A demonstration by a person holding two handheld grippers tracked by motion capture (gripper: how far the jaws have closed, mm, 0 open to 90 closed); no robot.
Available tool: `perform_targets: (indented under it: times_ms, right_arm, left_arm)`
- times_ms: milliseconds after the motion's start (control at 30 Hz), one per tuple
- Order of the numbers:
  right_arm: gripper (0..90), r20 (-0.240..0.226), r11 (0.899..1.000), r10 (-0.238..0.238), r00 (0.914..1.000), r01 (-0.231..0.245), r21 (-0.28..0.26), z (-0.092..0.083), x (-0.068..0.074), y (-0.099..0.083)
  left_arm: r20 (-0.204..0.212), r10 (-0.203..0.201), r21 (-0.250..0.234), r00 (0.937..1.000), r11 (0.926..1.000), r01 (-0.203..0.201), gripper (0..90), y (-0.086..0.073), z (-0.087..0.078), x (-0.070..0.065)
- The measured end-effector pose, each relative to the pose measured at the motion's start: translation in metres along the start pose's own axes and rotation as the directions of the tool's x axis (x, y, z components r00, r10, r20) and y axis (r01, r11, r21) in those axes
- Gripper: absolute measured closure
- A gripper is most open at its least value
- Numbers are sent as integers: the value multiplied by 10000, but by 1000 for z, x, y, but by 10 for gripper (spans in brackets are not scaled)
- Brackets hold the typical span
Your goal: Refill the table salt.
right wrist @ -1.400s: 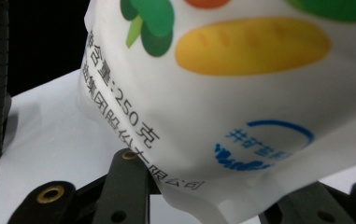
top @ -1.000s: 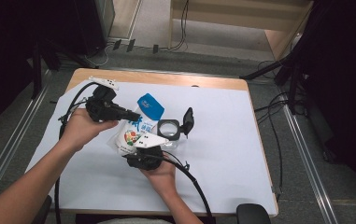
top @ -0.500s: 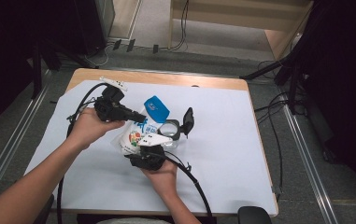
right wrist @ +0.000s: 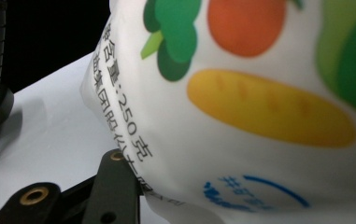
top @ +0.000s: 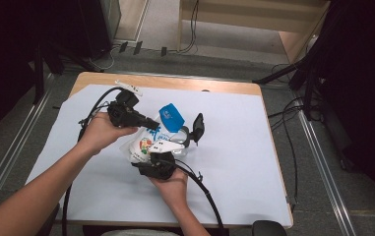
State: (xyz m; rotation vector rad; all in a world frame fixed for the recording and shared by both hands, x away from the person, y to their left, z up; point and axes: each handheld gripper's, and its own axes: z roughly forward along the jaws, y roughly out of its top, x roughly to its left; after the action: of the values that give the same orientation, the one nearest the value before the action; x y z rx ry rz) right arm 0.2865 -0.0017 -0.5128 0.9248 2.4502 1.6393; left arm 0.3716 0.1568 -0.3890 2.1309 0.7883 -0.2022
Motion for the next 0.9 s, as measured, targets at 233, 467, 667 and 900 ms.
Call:
perform_targets:
  times_ms: [233,467,667,900]
  right_arm:
    - [599,-88,9997,232,9997,-232,16,-1,-2,1]
    - [596,-138,9990,444,9989,-443,40,1,-3,1]
    - [604,-403,9959,910,9950,-909,32,2,-5,2]
    - [618,-569,9931,1165,9916,-1172,-80,1,-6,2]
  left_arm:
    - [82,-65,114,9999,9999,64,898,3,5,4]
    - [74,-160,188,9998,9997,159,898,4,10,6]
    - [38,-268,235,9996,9994,267,891,4,14,9]
    - [-41,-129,264,9999,9996,130,874,4,16,7]
